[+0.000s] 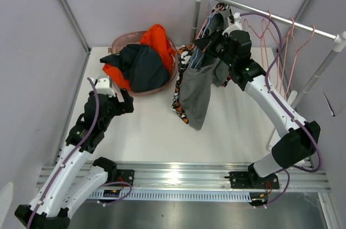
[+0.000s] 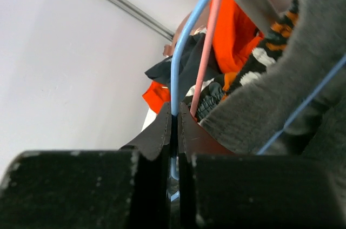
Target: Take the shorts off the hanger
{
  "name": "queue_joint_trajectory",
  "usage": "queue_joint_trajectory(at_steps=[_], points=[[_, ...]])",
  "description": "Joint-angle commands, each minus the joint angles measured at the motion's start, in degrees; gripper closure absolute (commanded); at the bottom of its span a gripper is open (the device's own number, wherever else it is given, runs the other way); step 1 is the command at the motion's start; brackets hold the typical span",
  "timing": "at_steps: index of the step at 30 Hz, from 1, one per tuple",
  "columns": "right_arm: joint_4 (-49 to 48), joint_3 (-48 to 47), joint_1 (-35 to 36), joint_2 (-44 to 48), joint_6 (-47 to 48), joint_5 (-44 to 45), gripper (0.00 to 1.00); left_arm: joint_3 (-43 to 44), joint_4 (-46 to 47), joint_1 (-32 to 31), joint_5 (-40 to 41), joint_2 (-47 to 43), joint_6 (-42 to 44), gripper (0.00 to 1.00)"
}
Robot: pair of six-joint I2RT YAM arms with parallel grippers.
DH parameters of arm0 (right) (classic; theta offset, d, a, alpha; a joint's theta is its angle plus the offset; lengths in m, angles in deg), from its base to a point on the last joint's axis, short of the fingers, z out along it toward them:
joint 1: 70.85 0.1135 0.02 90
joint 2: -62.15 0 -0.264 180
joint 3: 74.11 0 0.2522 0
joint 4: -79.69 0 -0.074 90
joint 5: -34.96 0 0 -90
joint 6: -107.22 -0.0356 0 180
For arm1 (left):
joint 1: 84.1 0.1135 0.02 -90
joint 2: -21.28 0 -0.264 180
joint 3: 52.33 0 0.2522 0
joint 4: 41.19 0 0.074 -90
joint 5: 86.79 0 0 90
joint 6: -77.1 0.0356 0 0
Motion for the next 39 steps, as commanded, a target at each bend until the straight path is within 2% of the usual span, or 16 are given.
queue_joint_trajectory(at_steps=[1,8,11,17,21,26,32,39], points=[[-3.0,-1.4,0.3,0.1,1.4,1.3,1.0,0.5,1.2,-0.4,1.3,-0.2,1.4,0.02],[-0.9,0.3,0.5,7.2,1.8,3.4,1.0,1.2,4.7,-1.1,-5.0,-1.0,1.5,0.02],[0.6,0.2,0.6,11.1,2.7,4.3,1.0,5.8,5.4,-5.2,-6.4,1.3,3.5,0.02],[3.1,-1.0,0.7,16.0,3.3,5.5,1.0,19.2,10.4,-19.2,-9.3,10.8,7.6,0.01],[4.1,-0.3,0.7,18.0,1.1,4.9,1.0,21.6,18.8,-24.8,-16.6,16.5,7.2,0.01],[4.5,0.5,0.6,21.0,-1.0,4.0,1.0,24.1,25.4,-31.5,-15.5,23.5,6.8,0.01],[7.1,-2.4,0.6,23.4,-4.2,0.6,1.0,21.1,33.2,-35.7,-15.8,25.7,8.1,0.01],[9.2,-5.8,1.5,26.0,-13.4,-4.5,1.0,9.9,48.4,-35.8,-16.6,27.8,7.1,0.01]])
